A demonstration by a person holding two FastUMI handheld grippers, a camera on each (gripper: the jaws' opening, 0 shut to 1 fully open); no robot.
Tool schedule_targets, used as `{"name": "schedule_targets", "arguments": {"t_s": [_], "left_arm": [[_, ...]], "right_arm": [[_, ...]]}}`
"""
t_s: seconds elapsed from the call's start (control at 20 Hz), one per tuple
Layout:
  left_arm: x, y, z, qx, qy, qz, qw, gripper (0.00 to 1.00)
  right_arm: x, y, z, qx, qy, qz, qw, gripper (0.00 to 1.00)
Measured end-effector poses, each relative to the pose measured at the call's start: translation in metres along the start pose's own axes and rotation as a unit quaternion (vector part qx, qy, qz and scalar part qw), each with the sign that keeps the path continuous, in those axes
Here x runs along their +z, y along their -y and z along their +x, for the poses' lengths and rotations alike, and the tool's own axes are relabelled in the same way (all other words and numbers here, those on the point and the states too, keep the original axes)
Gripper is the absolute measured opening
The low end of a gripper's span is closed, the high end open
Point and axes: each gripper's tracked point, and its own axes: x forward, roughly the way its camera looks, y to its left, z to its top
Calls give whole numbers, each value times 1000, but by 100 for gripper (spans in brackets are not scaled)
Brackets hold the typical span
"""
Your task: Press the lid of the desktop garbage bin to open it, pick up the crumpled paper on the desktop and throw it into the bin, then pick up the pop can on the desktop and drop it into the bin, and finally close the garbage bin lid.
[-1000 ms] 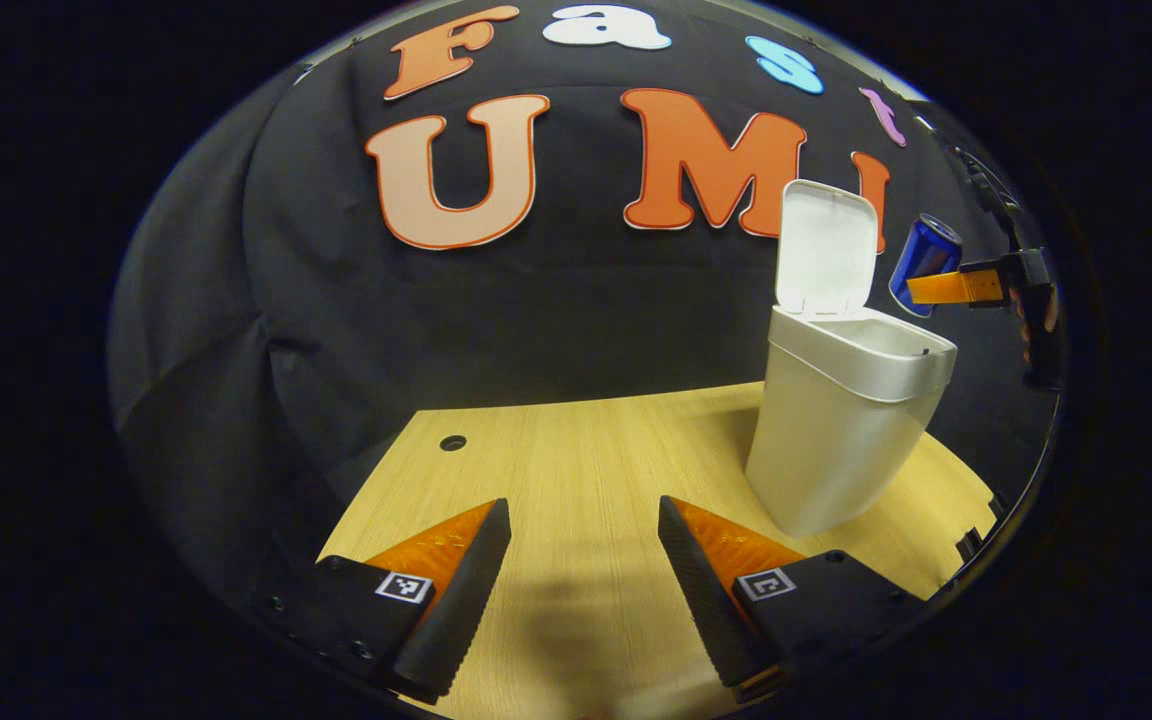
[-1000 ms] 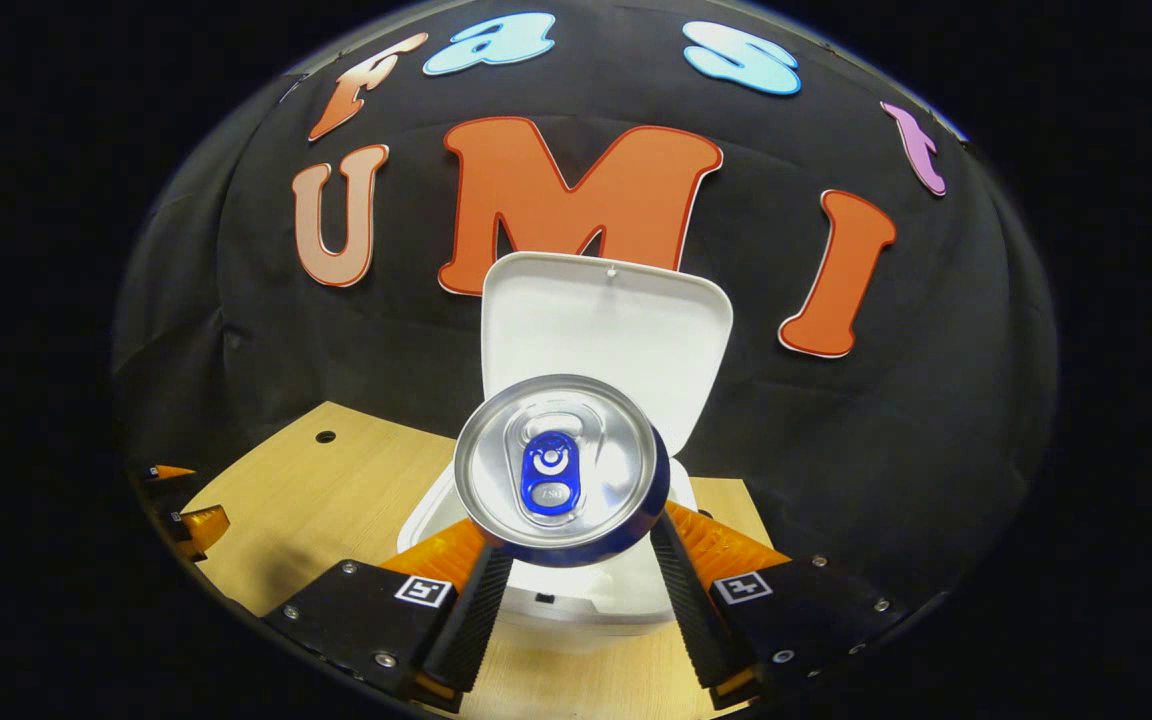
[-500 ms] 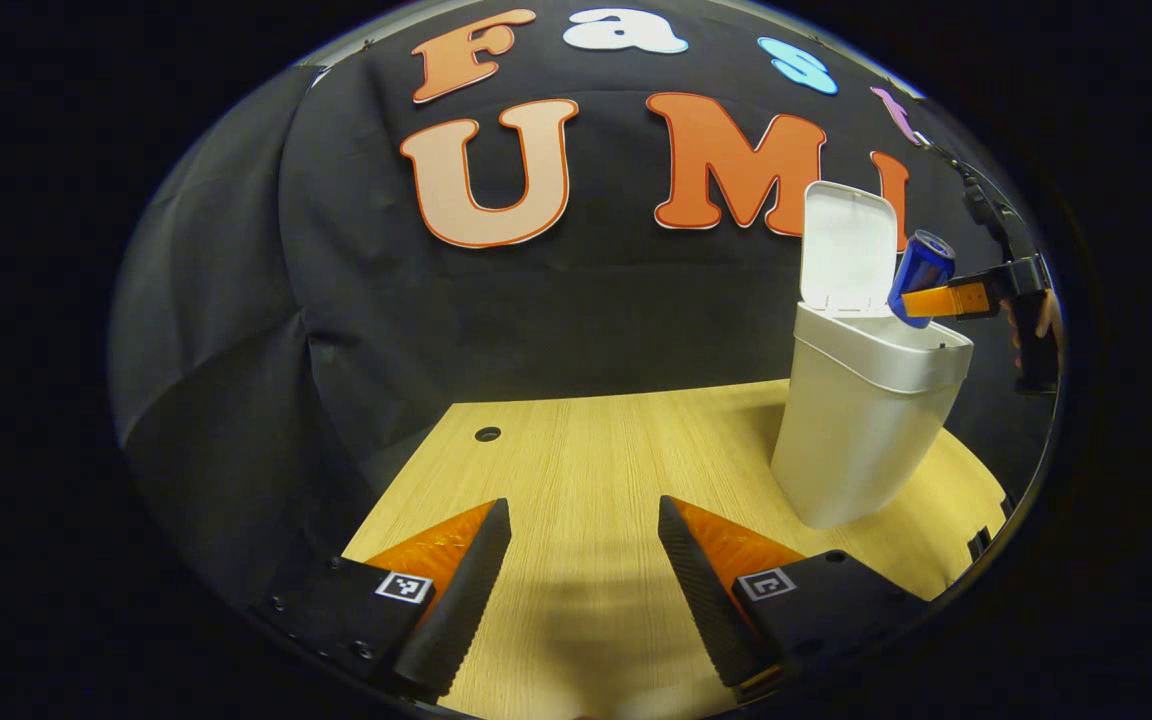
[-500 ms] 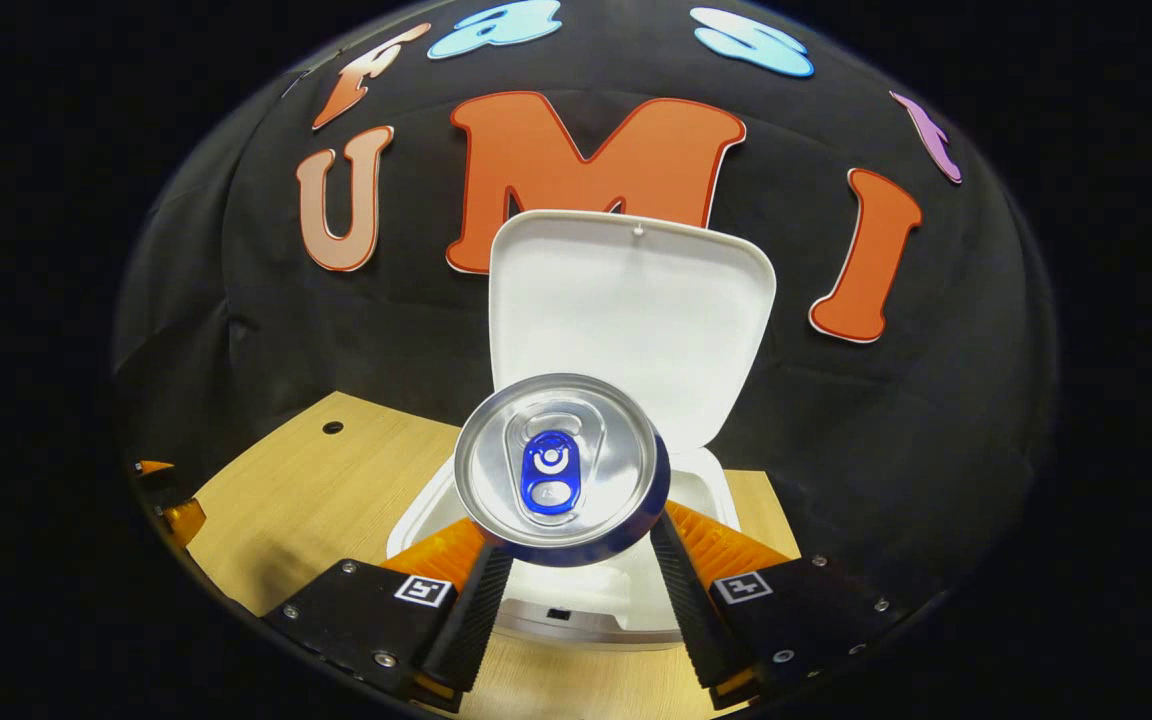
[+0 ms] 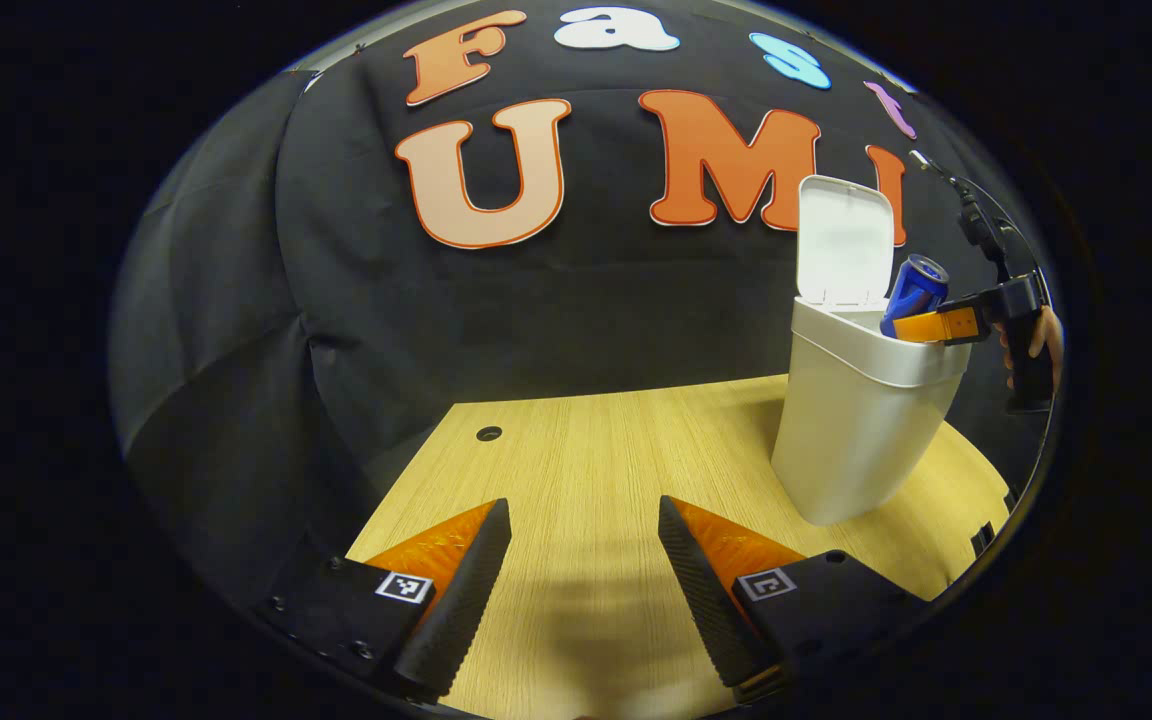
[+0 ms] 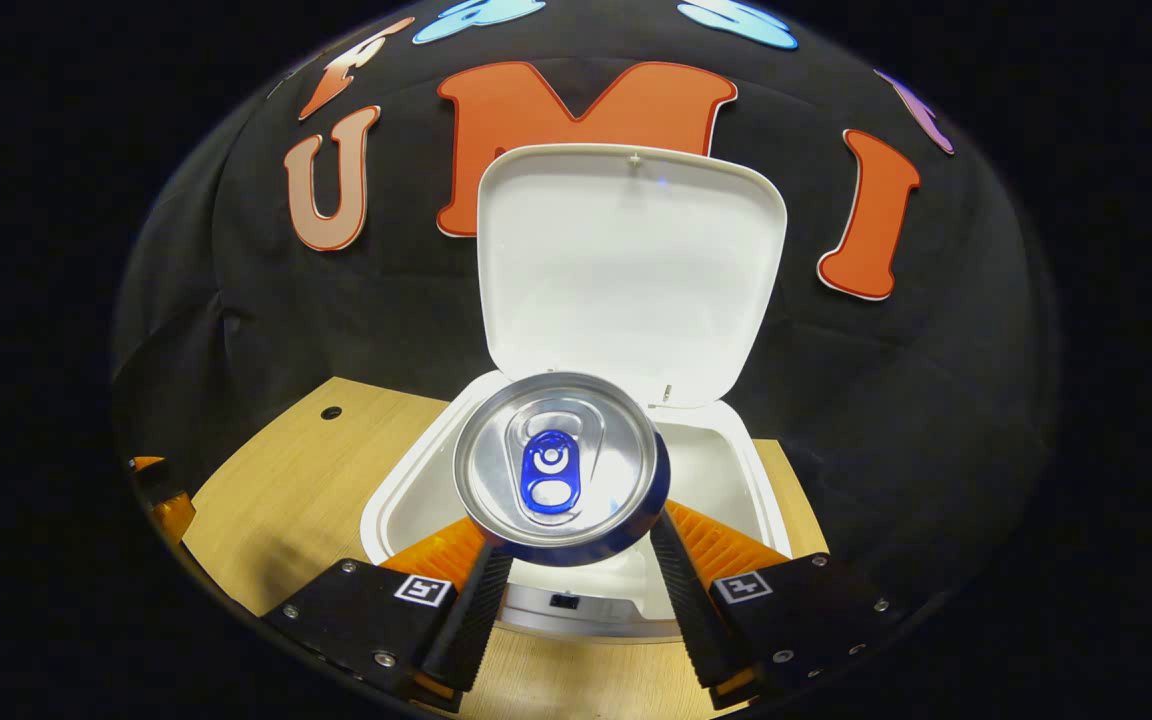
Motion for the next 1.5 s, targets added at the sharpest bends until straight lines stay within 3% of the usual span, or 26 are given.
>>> {"name": "schedule_targets", "arguments": {"t_s": [0.25, 0.75, 1.5], "left_arm": [[2, 1, 0, -3, 1, 5, 1000, 95], [-4, 0, 2, -1, -9, 2, 1000, 95], [-11, 21, 11, -27, -17, 5, 999, 95]], "right_arm": [[-4, 0, 4, 4, -10, 24, 1000, 80], [12, 11, -5, -5, 1, 11, 1000, 83], [135, 36, -29, -18, 91, -26, 995, 84]]}}
